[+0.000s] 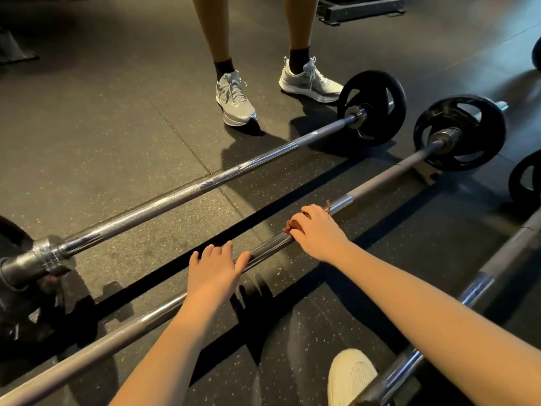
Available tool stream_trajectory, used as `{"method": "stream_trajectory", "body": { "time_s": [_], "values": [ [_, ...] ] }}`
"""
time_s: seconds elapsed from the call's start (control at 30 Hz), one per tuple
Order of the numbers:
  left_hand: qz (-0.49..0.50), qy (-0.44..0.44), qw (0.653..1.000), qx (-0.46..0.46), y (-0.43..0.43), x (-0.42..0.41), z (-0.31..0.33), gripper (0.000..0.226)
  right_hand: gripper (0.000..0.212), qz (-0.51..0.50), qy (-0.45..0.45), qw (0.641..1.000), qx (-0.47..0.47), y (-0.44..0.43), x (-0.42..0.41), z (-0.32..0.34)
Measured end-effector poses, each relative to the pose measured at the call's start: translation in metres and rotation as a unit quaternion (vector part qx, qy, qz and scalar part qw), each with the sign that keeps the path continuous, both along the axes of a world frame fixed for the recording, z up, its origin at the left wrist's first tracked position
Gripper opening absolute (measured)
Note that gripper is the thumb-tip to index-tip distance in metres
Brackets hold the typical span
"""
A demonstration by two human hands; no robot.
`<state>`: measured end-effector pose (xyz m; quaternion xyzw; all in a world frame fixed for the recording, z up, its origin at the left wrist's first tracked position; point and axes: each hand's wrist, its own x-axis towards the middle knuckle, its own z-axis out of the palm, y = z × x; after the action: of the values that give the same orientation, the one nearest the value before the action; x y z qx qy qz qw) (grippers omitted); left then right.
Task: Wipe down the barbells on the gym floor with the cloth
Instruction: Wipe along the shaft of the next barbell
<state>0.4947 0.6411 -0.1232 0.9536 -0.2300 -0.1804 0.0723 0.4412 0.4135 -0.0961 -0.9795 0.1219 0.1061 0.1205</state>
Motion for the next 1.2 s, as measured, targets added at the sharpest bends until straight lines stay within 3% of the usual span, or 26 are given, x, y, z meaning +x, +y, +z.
{"method": "stream_trajectory", "body": {
  "time_s": [0.23, 0.33, 0.47, 0.87, 1.2],
  "values": [
    [0.006, -0.018, 1.0, 0.01, 0.003, -0.002, -0.001, 0.064, 0.04, 0.019, 0.059, 0.998, -0.027, 0.003, 0.004, 0.007],
    [-0.009, -0.039, 0.999, -0.003, 0.002, 0.0, -0.004, 0.064, 0.056, 0.032, 0.016, 0.999, -0.02, -0.002, 0.004, 0.002],
    [-0.012, -0.054, 0.998, -0.009, 0.003, 0.003, -0.01, 0.068, 0.041, 0.047, 0.019, 0.998, -0.023, -0.008, 0.005, 0.002],
    [-0.006, -0.001, 1.0, -0.021, 0.002, 0.003, -0.005, 0.074, 0.042, 0.053, -0.007, 0.999, -0.007, -0.01, 0.003, -0.001],
    [-0.003, -0.007, 1.0, -0.021, 0.0, 0.0, -0.005, 0.07, 0.035, 0.028, -0.08, 0.996, 0.015, -0.006, -0.004, -0.008]
  ]
}}
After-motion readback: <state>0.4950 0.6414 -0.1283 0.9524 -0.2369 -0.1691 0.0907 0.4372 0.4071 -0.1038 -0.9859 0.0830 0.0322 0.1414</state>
